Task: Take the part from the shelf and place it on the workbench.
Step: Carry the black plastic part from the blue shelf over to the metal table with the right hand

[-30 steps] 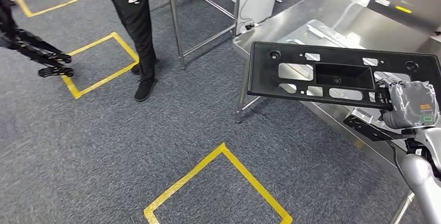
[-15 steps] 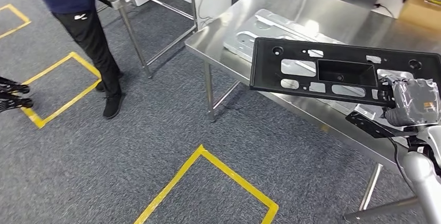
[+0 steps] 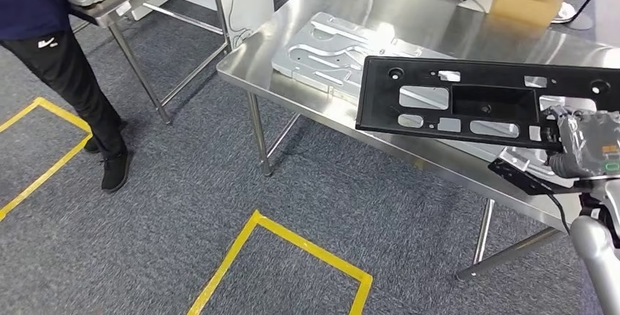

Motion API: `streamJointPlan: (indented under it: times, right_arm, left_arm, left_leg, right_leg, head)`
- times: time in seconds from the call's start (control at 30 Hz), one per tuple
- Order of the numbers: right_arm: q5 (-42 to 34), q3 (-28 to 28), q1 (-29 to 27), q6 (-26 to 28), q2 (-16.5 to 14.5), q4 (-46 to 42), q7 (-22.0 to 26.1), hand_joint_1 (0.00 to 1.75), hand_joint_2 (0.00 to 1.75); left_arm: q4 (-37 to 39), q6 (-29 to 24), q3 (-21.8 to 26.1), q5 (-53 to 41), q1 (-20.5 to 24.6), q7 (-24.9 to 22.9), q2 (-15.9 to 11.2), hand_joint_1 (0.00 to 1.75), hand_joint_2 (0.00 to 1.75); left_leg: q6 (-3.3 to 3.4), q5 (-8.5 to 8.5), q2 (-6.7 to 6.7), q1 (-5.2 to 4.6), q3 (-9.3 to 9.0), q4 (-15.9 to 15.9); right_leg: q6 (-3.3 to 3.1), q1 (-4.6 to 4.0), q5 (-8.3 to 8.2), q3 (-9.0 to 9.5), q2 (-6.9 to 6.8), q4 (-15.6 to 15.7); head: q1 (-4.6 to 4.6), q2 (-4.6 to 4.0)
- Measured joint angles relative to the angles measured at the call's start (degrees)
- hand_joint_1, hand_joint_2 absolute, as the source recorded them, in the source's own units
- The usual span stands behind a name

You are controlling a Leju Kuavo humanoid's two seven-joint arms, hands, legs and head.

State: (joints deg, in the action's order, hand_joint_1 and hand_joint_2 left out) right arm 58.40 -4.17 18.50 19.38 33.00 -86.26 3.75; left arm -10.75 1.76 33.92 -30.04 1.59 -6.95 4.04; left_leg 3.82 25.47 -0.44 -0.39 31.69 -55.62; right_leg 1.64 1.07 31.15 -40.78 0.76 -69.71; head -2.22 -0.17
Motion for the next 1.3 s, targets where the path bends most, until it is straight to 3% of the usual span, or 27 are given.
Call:
streamJointPlan:
  times: [0.03, 0.07, 0.1, 0.17, 0.23, 0.27, 0.37, 0.43, 0.57, 0.8, 0.87, 0.93, 1.0, 1.1, 1.17, 1.3]
  right_arm:
    - [0.33, 0.0, -0.11, 0.11, -0.01, 0.02, -0.18, 1.75, 1.75]
    - [0.52, -0.01, -0.2, 0.1, -0.02, 0.03, -0.26, 1.75, 1.75]
    - [0.63, -0.01, -0.26, 0.09, -0.02, 0.04, -0.3, 1.75, 1.75]
    - [0.72, -0.01, -0.23, 0.03, -0.04, 0.06, -0.35, 1.75, 1.75]
    - [0.72, -0.02, -0.21, -0.02, -0.04, 0.12, -0.37, 1.75, 1.75]
    - [0.73, -0.04, -0.26, -0.05, -0.05, 0.17, -0.39, 1.75, 1.75]
    - [0.76, -0.07, -0.43, -0.12, -0.08, 0.24, -0.41, 1.75, 1.75]
    - [0.76, -0.07, -0.39, -0.12, -0.08, 0.25, -0.4, 1.75, 1.75]
    - [0.76, -0.08, -0.37, -0.21, -0.08, 0.25, -0.4, 1.75, 1.75]
    - [0.53, -0.09, -0.39, -0.76, -0.04, 0.22, -0.16, 1.75, 1.75]
    - [0.45, -0.09, -0.44, -0.83, 0.01, 0.1, -0.07, 1.75, 1.75]
    - [0.38, -0.09, -0.65, -0.89, 0.21, -0.22, 0.01, 1.75, 1.75]
    - [0.21, -0.1, -0.72, -1.02, 0.49, -0.46, 0.09, 1.75, 1.75]
    - [-0.1, -0.26, -0.6, -1.64, 0.62, -0.47, 0.1, 1.75, 1.75]
    - [-0.15, -0.39, -0.61, -1.94, 0.62, -0.45, 0.1, 1.75, 1.75]
    - [-0.15, -0.5, -0.6, -2.01, 0.62, -0.44, 0.1, 1.75, 1.75]
  left_arm:
    - [0.0, 0.01, 0.05, -0.01, -0.06, -0.02, 0.04, 0.0, 1.75]
    - [0.0, 0.01, 0.09, -0.02, -0.1, -0.02, 0.1, 0.0, 1.75]
    - [0.0, 0.0, 0.11, -0.02, -0.13, -0.03, 0.14, 0.0, 1.75]
    - [0.0, -0.01, 0.19, -0.03, -0.13, -0.04, 0.2, 0.0, 1.75]
    - [0.0, -0.02, 0.37, -0.06, -0.03, -0.04, 0.15, 0.0, 1.75]
    - [0.0, -0.02, 0.49, -0.09, 0.02, -0.04, 0.1, 0.0, 1.75]
    - [0.0, -0.01, 0.79, -0.17, 0.08, -0.05, 0.09, 0.0, 1.75]
    - [0.0, -0.03, 0.9, -0.19, 0.08, -0.06, 0.08, 0.0, 1.75]
    - [0.0, -0.03, 0.98, -0.21, 0.1, -0.07, 0.09, 0.0, 1.75]
    - [0.0, 0.08, 1.02, -0.56, 0.09, -0.36, 0.06, 0.0, 1.75]
    - [0.0, 0.16, 1.04, -0.6, 0.09, -0.5, -0.04, 0.0, 1.75]
    - [0.0, 0.21, 1.05, -0.61, 0.12, -0.6, -0.12, 0.0, 1.75]
    - [0.0, 0.27, 1.08, -0.61, 0.17, -0.66, -0.13, 0.0, 1.75]
    - [0.0, 0.4, 1.13, -0.61, 0.14, -0.7, -0.13, 0.0, 1.75]
    - [0.0, 0.42, 1.14, -0.61, 0.12, -0.7, -0.13, 0.0, 1.75]
    - [0.0, 0.46, 1.14, -0.63, 0.13, -0.7, -0.13, 0.0, 1.75]
  left_leg:
    - [-0.09, 0.07, 0.39, 0.03, 0.04, -0.08]
    - [-0.26, 0.19, 0.75, 0.1, 0.07, -0.24]
    - [-0.48, 0.37, 1.07, 0.24, 0.11, -0.5]
    - [-1.16, 0.96, 1.61, 0.52, 0.24, -1.34]
    - [-1.89, 1.62, 1.91, 0.48, 0.48, -2.26]
    - [-1.9, 1.93, 1.97, 0.34, 0.62, -2.48]
    - [-0.11, 2.15, 1.99, 0.14, 0.74, -2.52]
    - [0.46, 1.86, 1.99, 0.16, 0.71, -2.39]
    - [-0.16, 1.52, 1.95, 0.36, 0.65, -2.08]
    - [-2.5, 1.5, 1.95, 0.65, 0.63, -2.02]
    - [-2.26, 1.5, 1.96, 0.5, 0.63, -1.9]
    - [-1.45, 0.45, 2.08, 0.84, -0.61, 0.37]
    - [-1.1, -0.86, 2.31, 1.3, -2.08, 2.94]
    - [-1.42, -0.94, 2.45, 1.39, -2.26, 3.21]
    - [-1.55, -0.79, 2.45, 1.42, -2.2, 3.03]
    - [-1.68, -0.66, 2.45, 1.51, -2.13, 2.81]
  right_leg:
    - [0.33, 0.3, 0.82, -1.14, -0.35, -2.52]
    - [0.68, 0.59, 0.61, -1.42, -0.52, -3.27]
    - [1.03, 0.83, -0.63, -0.54, -0.65, -1.8]
    - [1.68, 1.15, -3.8, 3.42, -1.11, 5.19]
    - [1.42, 1.09, -5.03, 6.02, -1.19, 10.05]
    - [1.06, 1.01, -4.8, 6.19, -1.08, 10.47]
    - [0.34, 0.94, -4.98, 6.21, -0.8, 10.57]
    - [0.01, 0.73, -4.97, 6.19, -0.77, 10.57]
    - [-0.46, 0.42, -4.9, 6.15, -0.83, 10.53]
    - [-0.53, 0.33, -4.92, 6.06, -0.84, 10.51]
    - [-0.21, 0.56, -5.21, 6.25, -0.91, 11.01]
    - [0.2, 0.53, -5.29, 6.64, -0.94, 11.45]
    - [0.48, 0.41, -3.4, 5.55, -0.82, 8.68]
    - [1.17, 0.78, 0.81, 1.16, -0.74, -0.29]
    - [1.4, 1.01, 1.51, -0.02, -0.76, -2.52]
    - [1.56, 1.14, 1.06, -0.06, -0.77, -2.41]
  head:
    - [-0.01, 0.0]
    - [0.0, 0.0]
    - [0.0, 0.0]
    - [-0.01, 0.0]
    - [0.03, 0.0]
    - [0.07, 0.0]
    - [0.16, 0.0]
    - [0.17, 0.0]
    - [0.19, 0.0]
    - [0.16, 0.0]
    - [0.18, 0.0]
    - [0.16, 0.0]
    - [0.09, 0.0]
    - [0.04, 0.0]
    - [0.05, 0.0]
    - [0.05, 0.0]
